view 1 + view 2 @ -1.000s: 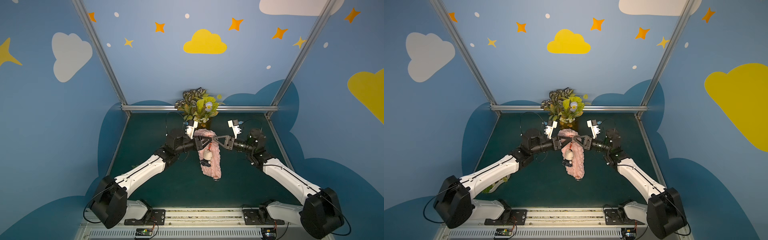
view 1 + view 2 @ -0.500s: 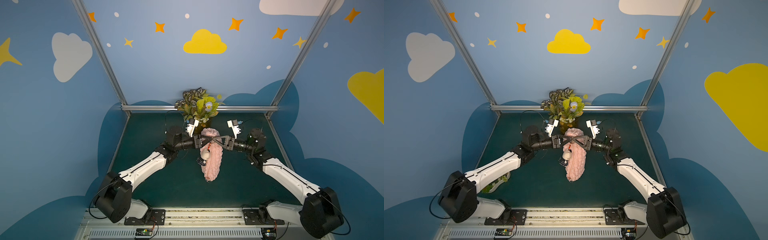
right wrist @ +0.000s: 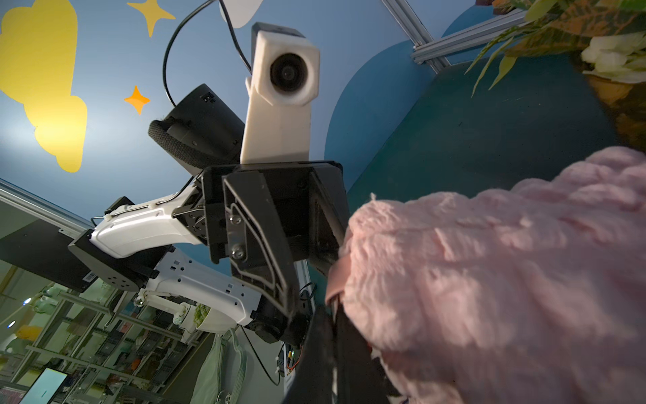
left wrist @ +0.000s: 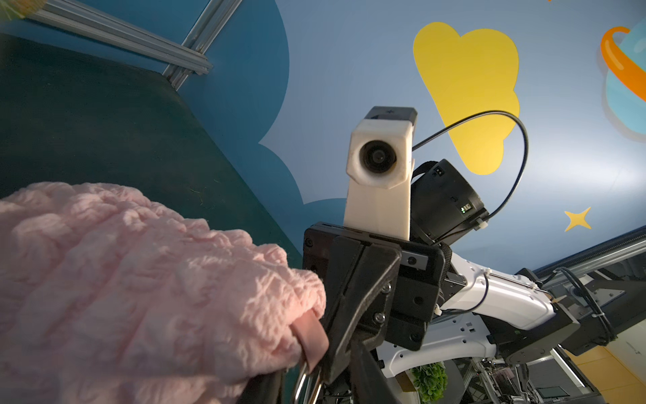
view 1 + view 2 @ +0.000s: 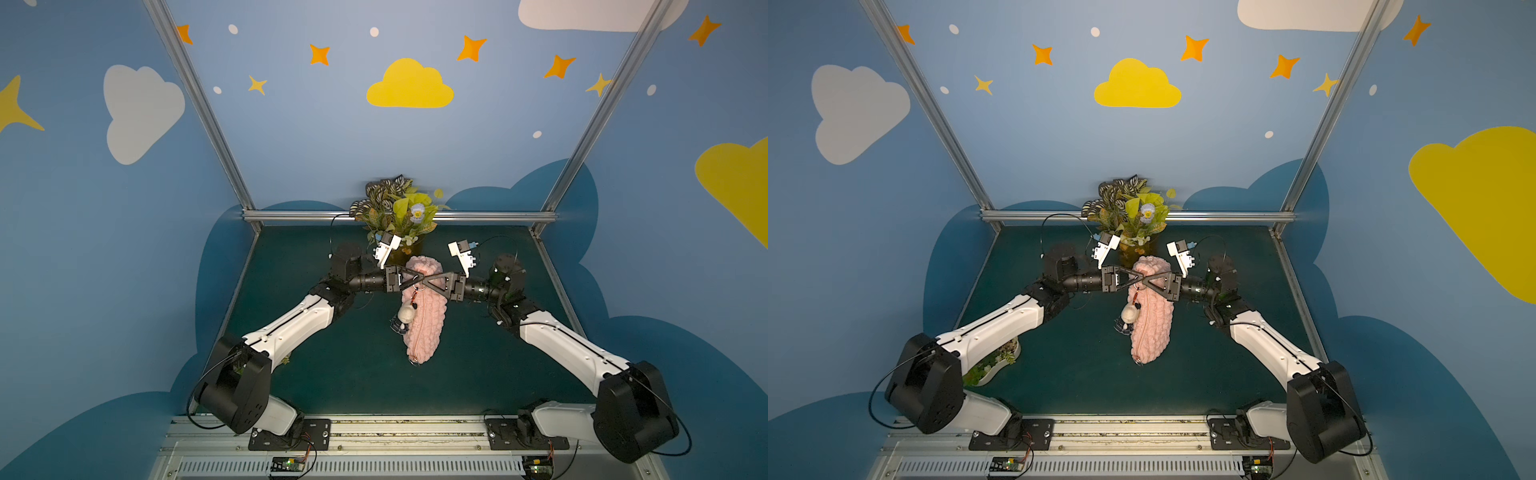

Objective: Remove the decoration from the bag
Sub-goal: Adjust the decoration item in the bag.

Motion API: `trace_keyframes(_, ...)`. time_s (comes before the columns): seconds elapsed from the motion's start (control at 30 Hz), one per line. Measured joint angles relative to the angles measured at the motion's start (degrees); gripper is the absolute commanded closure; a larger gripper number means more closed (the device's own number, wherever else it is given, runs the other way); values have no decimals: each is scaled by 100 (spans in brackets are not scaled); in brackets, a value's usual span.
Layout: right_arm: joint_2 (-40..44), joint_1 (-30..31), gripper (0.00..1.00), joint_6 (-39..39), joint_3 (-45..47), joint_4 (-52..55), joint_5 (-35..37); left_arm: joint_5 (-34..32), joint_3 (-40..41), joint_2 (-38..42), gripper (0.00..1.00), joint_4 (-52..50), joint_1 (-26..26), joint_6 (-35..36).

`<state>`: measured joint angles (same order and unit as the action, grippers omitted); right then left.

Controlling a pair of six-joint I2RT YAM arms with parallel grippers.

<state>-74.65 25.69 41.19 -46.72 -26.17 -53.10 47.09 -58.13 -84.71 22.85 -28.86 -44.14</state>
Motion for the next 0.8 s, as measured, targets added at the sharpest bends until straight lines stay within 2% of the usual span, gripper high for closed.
trace_keyframes(0.37,0,-55,100,-7,0,11,-72,310,2,-52,94,83,101,28)
trace_keyframes(0.47,0,-72,100,-7,0,11,-74,378,2,-55,93,153,103,15)
trace_keyframes(0.7,-35,-79,100,-4,-44,-24,-44,459,13,-59,81,304,118,-111)
trace_keyframes(0.8,-55,-85,100,-4,-85,-22,-20,479,13,-70,82,382,125,-133)
